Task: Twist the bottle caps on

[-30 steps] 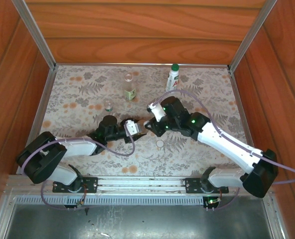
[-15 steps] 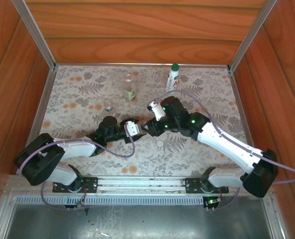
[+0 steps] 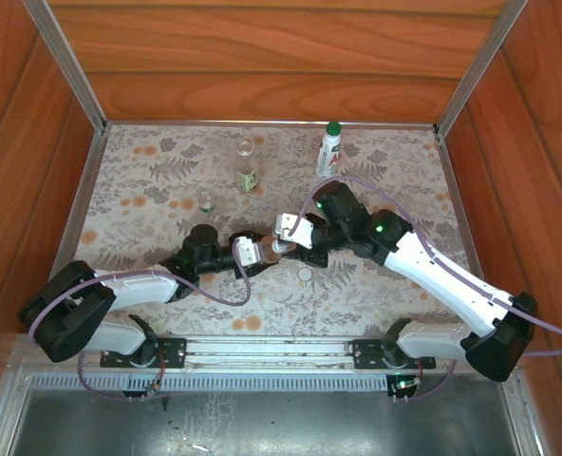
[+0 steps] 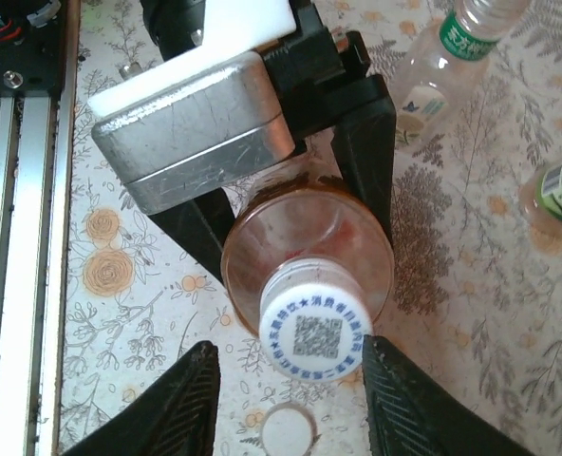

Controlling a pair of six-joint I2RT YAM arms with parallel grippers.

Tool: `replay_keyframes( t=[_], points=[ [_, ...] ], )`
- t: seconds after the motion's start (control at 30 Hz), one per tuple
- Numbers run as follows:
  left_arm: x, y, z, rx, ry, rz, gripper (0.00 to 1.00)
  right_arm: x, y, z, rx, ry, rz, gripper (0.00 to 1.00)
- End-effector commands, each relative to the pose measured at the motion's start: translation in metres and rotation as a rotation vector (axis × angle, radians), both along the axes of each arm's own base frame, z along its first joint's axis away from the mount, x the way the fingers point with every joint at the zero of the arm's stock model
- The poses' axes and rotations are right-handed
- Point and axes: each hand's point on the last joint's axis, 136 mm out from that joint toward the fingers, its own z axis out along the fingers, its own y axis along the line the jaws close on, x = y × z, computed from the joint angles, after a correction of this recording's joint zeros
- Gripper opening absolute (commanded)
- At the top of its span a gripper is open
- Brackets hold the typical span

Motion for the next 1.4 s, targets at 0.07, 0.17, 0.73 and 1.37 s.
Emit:
replay_keyframes(
  t=[0.07, 0.17, 0.73, 1.37],
  points=[
    [-0.011, -0.002, 0.007, -0.022, -0.045, -0.06, 0.54, -0.009, 0.013, 0.007, 0.038, 0.014, 0.085, 0.39],
    [-0.012, -0.002, 0.008, -0.023, -0.048, -0.062, 0.54, -0.003, 0.014, 0.005, 0.029, -0.009, 0.068, 0.42],
    [0.003, -0.003, 0.01, -0.01, -0.072, -0.001, 0.54, 0.011, 0.024, 0.016, 0.134, 0.242, -0.245, 0.04],
    [0.011, -0.006, 0.005, 0.013, -0.096, 0.011, 0.54, 0.015, 0.004, 0.015, 0.17, 0.546, -0.67, 0.42]
  ],
)
